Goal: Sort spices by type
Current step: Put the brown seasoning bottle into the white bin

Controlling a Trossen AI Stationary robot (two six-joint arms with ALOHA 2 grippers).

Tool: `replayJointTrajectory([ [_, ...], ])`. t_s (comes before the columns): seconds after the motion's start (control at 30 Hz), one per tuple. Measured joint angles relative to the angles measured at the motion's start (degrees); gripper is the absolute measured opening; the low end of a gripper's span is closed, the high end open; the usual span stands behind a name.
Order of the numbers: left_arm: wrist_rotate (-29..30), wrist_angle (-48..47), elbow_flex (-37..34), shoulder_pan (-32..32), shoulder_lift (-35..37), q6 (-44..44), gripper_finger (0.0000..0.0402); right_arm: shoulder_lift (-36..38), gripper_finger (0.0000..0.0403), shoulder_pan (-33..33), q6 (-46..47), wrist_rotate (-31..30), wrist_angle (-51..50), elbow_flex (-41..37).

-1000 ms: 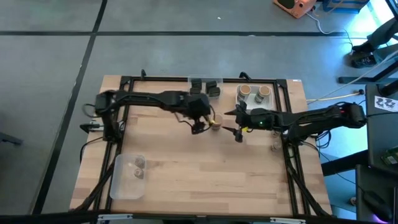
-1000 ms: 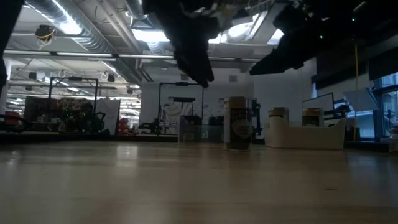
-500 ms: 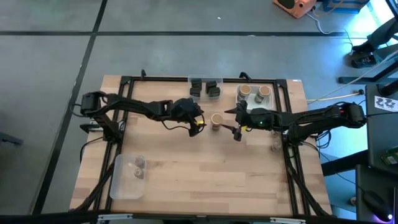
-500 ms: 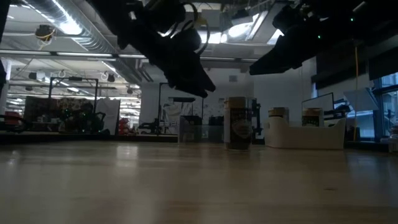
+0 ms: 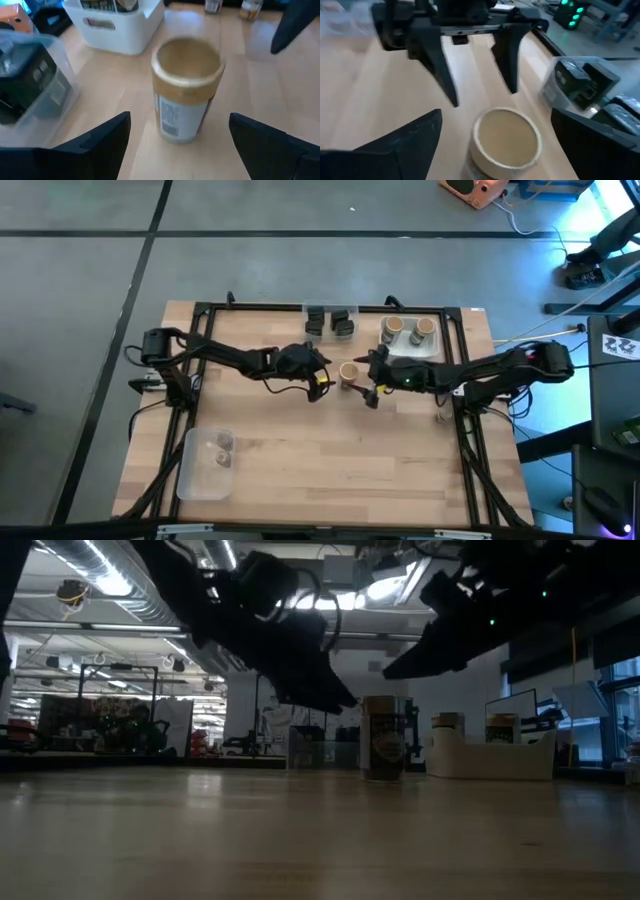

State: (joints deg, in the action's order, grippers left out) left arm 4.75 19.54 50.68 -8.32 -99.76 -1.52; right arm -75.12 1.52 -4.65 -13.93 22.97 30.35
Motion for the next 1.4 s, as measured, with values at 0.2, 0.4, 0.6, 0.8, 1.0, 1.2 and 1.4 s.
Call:
replayJointTrajectory([
  [0.2,0.09,2.66,0.0,0.0,-3.26,-0.19,0.032,-3.92,0.0383,0.02,-0.26,-2.35,1.89,0.02],
  [0.4,0.11,4.29,0.0,-0.02,-4.98,-0.2,0.032,-8.02,0.0387,0.66,0.0,-4.84,6.74,0.02],
  [0.6,0.09,4.33,0.0,-0.02,-4.98,-0.22,0.032,-10.3,0.0386,1.54,0.49,-3.1,7.55,0.02],
  [0.8,0.11,4.65,0.0,-0.02,-4.98,-0.22,0.032,-12.72,0.0386,1.51,0.59,-1.5,9.07,0.02],
  [1.0,0.11,5.63,0.0,-0.02,-4.98,-0.21,0.032,-14.43,0.0382,1.51,1.63,-1.47,11.74,0.02],
  [1.2,0.14,5.56,0.0,-0.02,-4.98,-0.22,0.032,-14.66,0.0308,1.51,2.94,-1.41,12.02,0.02],
  [1.4,0.14,5.39,0.0,-0.02,-4.98,-0.22,0.032,-11.82,0.0279,1.51,2.68,-1.85,10.17,-0.04],
])
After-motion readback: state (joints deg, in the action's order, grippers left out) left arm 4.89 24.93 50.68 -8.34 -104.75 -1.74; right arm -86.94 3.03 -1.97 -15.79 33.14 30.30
